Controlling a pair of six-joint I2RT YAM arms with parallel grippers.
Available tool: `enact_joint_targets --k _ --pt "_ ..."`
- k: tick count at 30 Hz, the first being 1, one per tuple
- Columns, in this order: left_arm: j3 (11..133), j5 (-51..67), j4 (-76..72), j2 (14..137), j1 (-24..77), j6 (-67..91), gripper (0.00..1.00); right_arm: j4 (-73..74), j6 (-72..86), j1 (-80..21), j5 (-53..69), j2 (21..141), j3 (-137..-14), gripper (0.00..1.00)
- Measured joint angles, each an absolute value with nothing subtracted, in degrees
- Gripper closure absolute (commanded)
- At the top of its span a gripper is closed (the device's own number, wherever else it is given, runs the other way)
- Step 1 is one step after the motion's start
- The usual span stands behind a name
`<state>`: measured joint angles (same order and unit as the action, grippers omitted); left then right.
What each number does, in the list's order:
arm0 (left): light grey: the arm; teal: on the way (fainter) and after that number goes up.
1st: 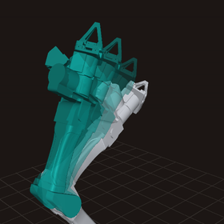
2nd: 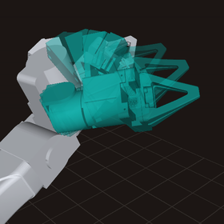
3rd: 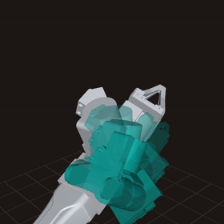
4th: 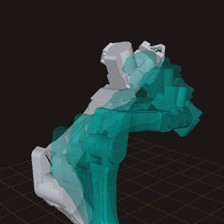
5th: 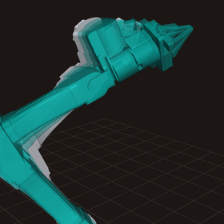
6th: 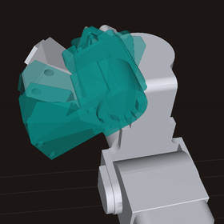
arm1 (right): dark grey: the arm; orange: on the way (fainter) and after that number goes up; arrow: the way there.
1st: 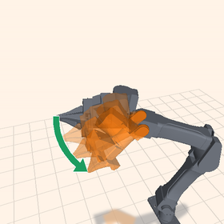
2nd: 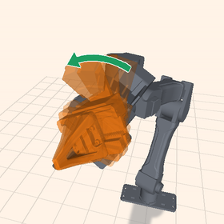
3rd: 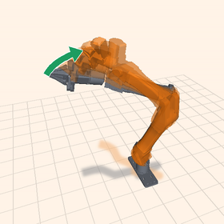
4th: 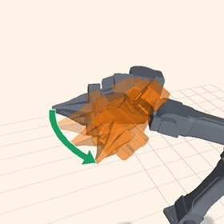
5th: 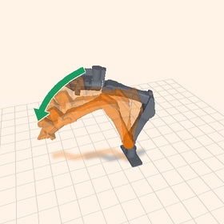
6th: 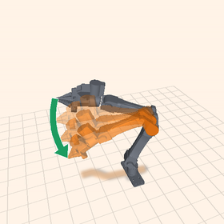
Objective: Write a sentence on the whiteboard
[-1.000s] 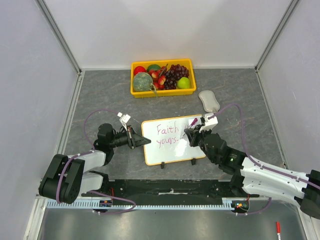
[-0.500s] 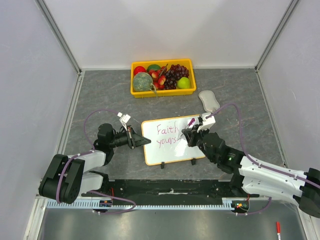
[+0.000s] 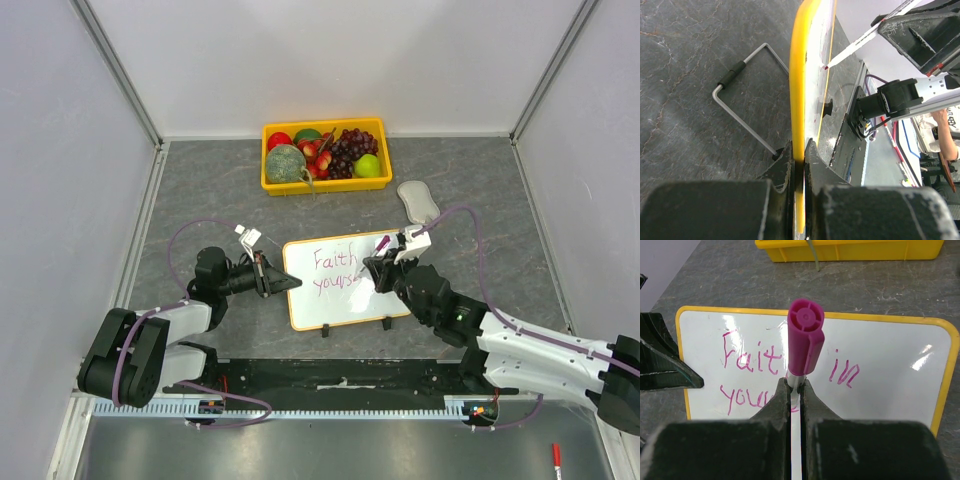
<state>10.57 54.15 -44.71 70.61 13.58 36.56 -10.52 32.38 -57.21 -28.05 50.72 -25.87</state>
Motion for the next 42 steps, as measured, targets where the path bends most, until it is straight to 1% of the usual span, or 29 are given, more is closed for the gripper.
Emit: enact_joint_targets --k 7,19,28,42 --pt "10.57 54.15 -44.71 70.61 13.58 36.56 0.98 -9.67 32.29 -57.21 -30.52 49.91 -25.87 1.00" --pt "10.57 54.17 -44.71 70.61 13.58 36.56 0.98 -9.23 31.16 -57.19 -31.31 50.28 -27.18 1.00" --pt "10.57 54.13 -44.66 70.61 13.58 36.56 0.98 -10.50 30.96 -57.21 -29.26 52.77 -27.70 1.00" --pt "10.57 54.13 -44.66 70.63 13.58 36.56 0.98 -10.68 32.29 -57.21 -26.76 52.73 -26.61 1.00"
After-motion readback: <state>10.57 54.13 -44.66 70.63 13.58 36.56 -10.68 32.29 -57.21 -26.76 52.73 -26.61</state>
